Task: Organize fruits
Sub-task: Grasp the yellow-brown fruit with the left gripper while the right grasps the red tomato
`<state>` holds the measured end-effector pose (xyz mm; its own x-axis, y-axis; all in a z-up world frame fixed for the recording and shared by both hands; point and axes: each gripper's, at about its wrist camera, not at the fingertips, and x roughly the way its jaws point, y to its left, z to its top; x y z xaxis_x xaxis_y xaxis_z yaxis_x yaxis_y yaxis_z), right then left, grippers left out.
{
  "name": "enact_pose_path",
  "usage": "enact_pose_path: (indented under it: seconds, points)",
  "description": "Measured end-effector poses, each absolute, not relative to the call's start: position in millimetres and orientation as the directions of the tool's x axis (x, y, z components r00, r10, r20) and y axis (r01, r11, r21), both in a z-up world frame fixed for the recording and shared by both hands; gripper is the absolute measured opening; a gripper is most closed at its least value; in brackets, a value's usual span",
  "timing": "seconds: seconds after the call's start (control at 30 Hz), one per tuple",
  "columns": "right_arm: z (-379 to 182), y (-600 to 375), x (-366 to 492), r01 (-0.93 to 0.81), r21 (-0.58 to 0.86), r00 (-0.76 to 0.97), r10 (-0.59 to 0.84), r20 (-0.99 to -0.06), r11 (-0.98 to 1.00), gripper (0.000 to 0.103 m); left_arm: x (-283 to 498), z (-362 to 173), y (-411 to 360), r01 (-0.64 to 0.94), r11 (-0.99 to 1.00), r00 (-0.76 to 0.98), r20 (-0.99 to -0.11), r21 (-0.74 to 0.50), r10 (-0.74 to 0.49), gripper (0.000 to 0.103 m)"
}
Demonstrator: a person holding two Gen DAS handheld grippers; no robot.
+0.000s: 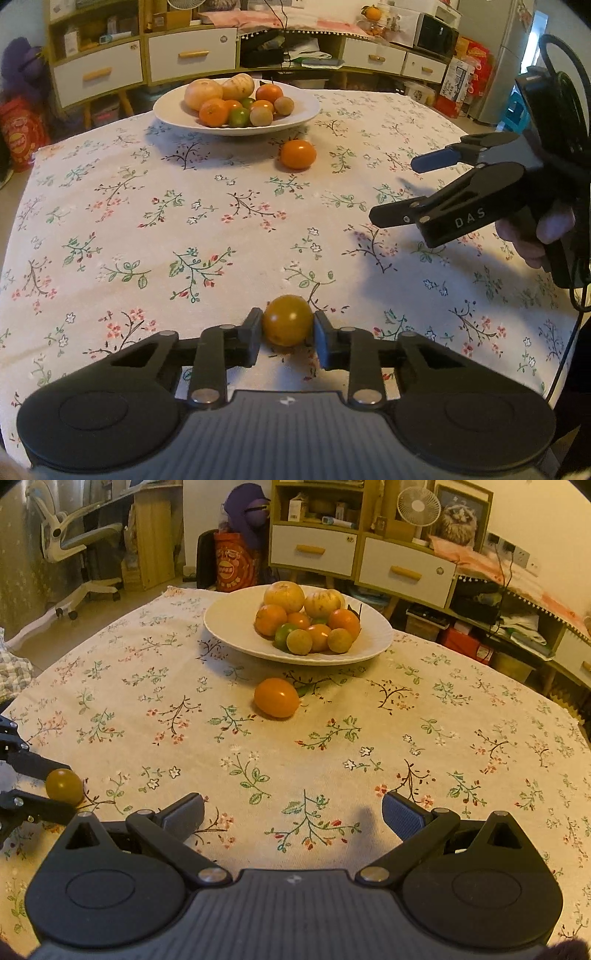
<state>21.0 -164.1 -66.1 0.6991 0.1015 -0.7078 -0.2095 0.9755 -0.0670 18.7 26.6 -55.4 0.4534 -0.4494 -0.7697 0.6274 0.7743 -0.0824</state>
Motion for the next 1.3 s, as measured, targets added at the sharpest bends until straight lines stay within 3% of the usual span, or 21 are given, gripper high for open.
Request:
enact_pose_path:
  seconds: [0.8, 1.3]
  points:
    - [-70, -151, 65, -0.218, -0.061, 0.712, 0.116, -0.693, 0.974, 0.100, 60, -53, 1, 0.502, 0.861, 0.513, -0.776, -0.076, -0.368, 0.010]
    - [-74, -148, 92, -0.267, -0.073, 0.706, 0.143, -0.694, 0.961, 0.085, 82, -54, -5, 0.473, 0.876, 0.515, -0.777, -0.095, -0.363, 0.010]
